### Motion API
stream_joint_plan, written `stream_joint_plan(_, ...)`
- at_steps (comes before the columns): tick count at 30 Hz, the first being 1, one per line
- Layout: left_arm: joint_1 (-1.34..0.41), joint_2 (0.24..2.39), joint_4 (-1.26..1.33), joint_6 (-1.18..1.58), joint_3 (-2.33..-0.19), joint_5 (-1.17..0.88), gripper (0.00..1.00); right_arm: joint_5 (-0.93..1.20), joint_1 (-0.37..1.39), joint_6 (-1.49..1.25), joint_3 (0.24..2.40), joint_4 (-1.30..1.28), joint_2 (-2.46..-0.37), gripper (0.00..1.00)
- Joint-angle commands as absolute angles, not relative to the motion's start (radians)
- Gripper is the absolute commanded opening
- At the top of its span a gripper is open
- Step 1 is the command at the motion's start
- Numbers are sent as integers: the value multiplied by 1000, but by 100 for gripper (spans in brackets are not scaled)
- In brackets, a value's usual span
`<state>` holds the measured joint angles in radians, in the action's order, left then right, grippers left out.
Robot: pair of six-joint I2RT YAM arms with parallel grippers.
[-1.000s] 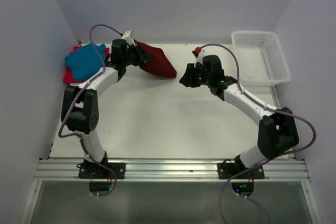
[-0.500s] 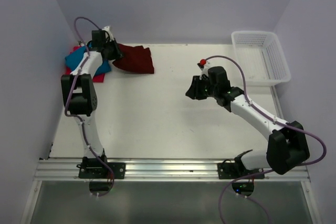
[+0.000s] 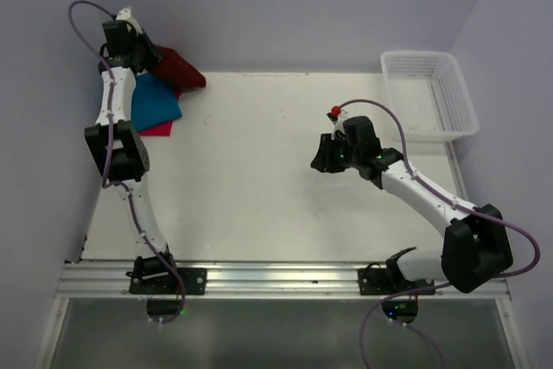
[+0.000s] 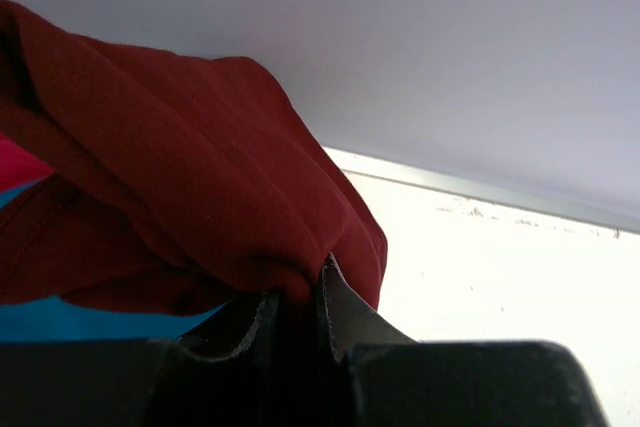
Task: Fold and stack the t-shirts
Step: Put the neatly folded tshirt into the corner of the board with the left arm
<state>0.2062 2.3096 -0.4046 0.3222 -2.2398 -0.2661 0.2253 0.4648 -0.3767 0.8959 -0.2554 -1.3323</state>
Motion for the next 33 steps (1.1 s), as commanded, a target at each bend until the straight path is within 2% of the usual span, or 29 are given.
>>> stream_joint_plan(1,296,2315,-334,360,-2336,-304,0,213,469,-356,884,-285,-1285,29)
stream_joint_plan(9,374,2258,-318,399,-2212,-233,0,224,469,-351,879,-301,-1282,29)
stream_joint_plan(12,374,2226,-299,394,-2100,-198,0,227,469,-350,897,-305,-1276,29)
stream_joint_plan(20,361,2035,-181,416,-1645,-95,0,239,469,-354,907,-316,-1259,29)
stream_joint_plan(24,360,1988,-175,428,-1594,-48,0,241,469,-359,902,-314,-1249,29)
stream_joint_plan(26,360,1983,-187,433,-1591,-60,30,245,469,-360,899,-311,-1246,29)
stream_joint_plan(27,360,1980,-192,439,-1588,-63,49,245,469,-360,896,-310,-1246,29)
stream_joint_plan(28,360,1974,-187,440,-1580,-66,90,245,469,-362,894,-311,-1246,29)
stream_joint_plan(29,360,1964,-178,442,-1571,-64,100,245,469,-359,894,-311,-1246,29)
stream_joint_plan(33,359,1847,-85,475,-1500,-72,100,242,469,-359,885,-308,-1247,30)
